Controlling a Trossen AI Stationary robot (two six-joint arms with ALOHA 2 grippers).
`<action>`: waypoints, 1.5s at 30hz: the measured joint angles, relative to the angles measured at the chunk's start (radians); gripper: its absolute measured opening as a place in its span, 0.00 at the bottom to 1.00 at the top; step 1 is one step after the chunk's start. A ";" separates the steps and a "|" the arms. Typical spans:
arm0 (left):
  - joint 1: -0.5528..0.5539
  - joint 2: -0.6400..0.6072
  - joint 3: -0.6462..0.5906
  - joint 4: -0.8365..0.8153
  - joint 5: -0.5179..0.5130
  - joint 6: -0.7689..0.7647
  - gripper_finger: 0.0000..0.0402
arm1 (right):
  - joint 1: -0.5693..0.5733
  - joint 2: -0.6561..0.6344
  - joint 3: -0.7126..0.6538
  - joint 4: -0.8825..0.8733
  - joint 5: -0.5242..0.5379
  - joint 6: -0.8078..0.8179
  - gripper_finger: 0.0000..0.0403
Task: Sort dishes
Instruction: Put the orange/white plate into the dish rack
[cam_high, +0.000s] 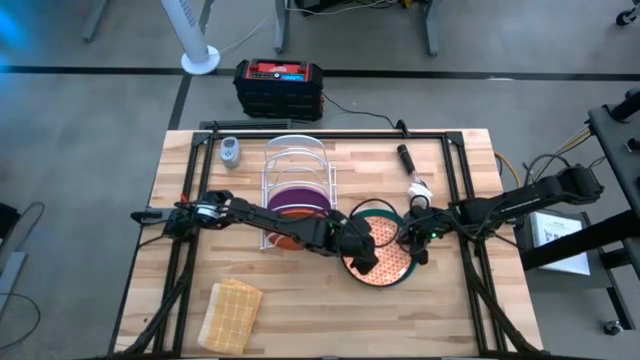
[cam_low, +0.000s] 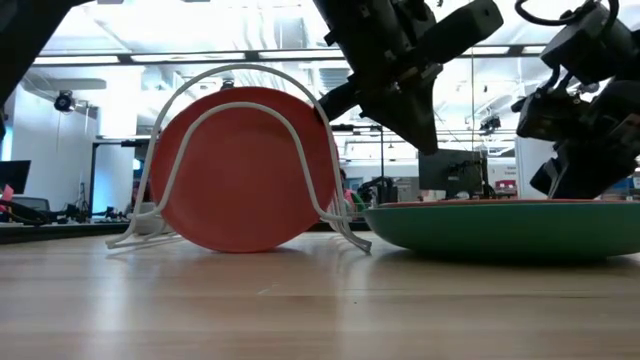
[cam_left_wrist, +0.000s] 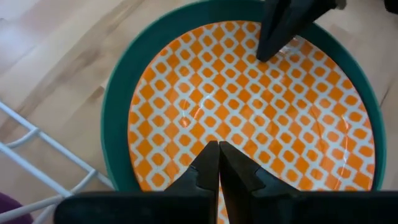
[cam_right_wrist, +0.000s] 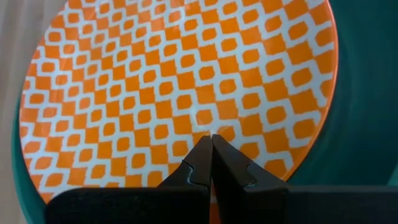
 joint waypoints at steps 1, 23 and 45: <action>0.002 0.000 0.000 0.000 0.000 -0.012 0.00 | 0.000 -0.005 0.003 -0.017 0.000 0.004 0.00; 0.030 0.000 0.005 0.034 0.081 -0.015 0.00 | 0.004 -0.031 0.132 -0.372 0.002 0.056 0.00; 0.030 0.025 0.136 0.108 0.078 0.109 0.00 | 0.120 -0.032 0.142 -0.441 0.003 0.202 0.00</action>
